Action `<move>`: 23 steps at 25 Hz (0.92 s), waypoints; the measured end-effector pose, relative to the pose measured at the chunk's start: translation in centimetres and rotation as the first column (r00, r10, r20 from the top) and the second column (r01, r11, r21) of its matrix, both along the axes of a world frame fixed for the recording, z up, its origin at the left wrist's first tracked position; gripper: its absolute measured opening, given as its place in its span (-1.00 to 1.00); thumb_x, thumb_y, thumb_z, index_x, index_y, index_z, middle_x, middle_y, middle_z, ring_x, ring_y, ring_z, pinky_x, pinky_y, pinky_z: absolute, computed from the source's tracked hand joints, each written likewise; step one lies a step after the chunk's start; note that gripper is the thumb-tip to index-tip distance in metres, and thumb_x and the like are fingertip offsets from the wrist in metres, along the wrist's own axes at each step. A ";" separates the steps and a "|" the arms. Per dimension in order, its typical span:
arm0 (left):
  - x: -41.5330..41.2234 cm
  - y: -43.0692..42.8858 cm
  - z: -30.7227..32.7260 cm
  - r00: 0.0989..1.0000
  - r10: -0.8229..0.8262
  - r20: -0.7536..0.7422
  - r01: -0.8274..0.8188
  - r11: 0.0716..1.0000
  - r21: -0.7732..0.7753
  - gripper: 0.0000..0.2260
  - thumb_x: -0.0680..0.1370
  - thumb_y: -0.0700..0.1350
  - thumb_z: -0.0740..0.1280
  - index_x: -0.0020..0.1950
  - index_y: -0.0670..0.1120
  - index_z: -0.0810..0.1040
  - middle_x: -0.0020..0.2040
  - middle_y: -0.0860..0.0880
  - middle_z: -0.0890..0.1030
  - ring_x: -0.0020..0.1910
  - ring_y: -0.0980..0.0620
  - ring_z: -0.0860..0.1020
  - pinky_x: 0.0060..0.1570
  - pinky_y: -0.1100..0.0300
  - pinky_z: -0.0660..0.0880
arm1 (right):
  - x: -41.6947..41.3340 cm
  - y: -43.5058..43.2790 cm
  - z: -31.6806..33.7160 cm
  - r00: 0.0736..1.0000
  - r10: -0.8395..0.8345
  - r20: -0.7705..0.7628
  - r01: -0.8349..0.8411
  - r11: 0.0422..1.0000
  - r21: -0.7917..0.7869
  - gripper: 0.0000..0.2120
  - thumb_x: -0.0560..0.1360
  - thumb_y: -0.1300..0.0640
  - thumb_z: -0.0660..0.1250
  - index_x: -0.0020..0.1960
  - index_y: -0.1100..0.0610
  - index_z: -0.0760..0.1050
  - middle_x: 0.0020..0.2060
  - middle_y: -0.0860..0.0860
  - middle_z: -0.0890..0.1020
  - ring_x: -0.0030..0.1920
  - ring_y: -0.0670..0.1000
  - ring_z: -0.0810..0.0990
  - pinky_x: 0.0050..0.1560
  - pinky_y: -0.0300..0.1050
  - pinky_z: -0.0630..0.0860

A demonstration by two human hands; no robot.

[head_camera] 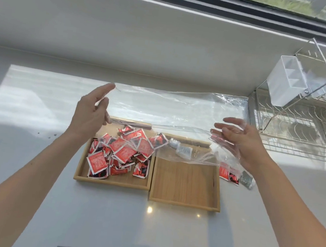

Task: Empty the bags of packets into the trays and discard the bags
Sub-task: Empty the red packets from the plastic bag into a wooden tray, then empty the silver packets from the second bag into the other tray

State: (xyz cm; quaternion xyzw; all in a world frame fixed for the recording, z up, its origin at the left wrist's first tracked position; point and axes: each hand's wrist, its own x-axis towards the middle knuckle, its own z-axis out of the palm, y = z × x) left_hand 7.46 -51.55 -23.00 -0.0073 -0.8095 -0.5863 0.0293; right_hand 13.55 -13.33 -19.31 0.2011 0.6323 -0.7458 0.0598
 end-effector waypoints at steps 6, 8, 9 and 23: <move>-9.7 3.4 -2.3 0.998 -0.038 -0.058 0.026 0.980 -0.196 -0.62 0.65 -0.24 0.14 0.44 0.00 0.44 0.28 -0.01 0.54 -0.40 0.11 0.54 -0.45 0.32 0.53 | -9.0 2.4 -4.3 0.995 -0.059 0.084 0.040 0.975 0.219 -0.67 0.48 0.48 0.34 0.16 0.22 0.39 -0.18 0.20 0.64 -0.32 0.05 0.70 -0.17 -0.02 0.68; -12.8 4.5 -4.1 0.999 -0.018 -0.039 0.008 0.967 -0.254 -0.59 0.63 -0.30 0.12 0.45 -0.05 0.42 0.26 -0.06 0.54 -0.34 0.15 0.55 -0.42 0.34 0.56 | -12.5 3.3 -6.8 0.988 -0.088 0.126 0.050 0.958 0.282 -0.53 0.47 0.49 0.36 0.28 0.23 0.30 -0.18 0.17 0.60 -0.30 0.08 0.67 -0.16 0.00 0.68; -14.2 5.0 -5.0 1.000 -0.004 -0.016 -0.001 0.963 -0.270 -0.58 0.62 -0.31 0.11 0.46 -0.05 0.40 0.24 -0.05 0.53 -0.33 0.18 0.58 -0.38 0.30 0.60 | -14.3 3.7 -8.3 0.985 -0.098 0.139 0.049 0.946 0.322 -0.48 0.48 0.48 0.35 0.34 0.23 0.25 -0.16 0.15 0.58 -0.24 0.12 0.67 -0.09 0.05 0.67; -18.0 16.1 -10.7 0.985 -0.150 0.088 0.133 0.322 -0.937 -0.38 0.58 0.35 -0.15 0.58 0.12 0.07 0.61 -0.17 0.05 0.57 -0.24 -0.02 0.47 -0.21 -0.08 | -20.8 1.1 -16.2 0.912 0.404 -0.067 -0.028 0.224 0.974 -0.37 0.63 -0.16 0.07 0.60 0.05 0.01 0.60 0.18 -0.01 0.59 0.18 -0.08 0.55 0.12 -0.10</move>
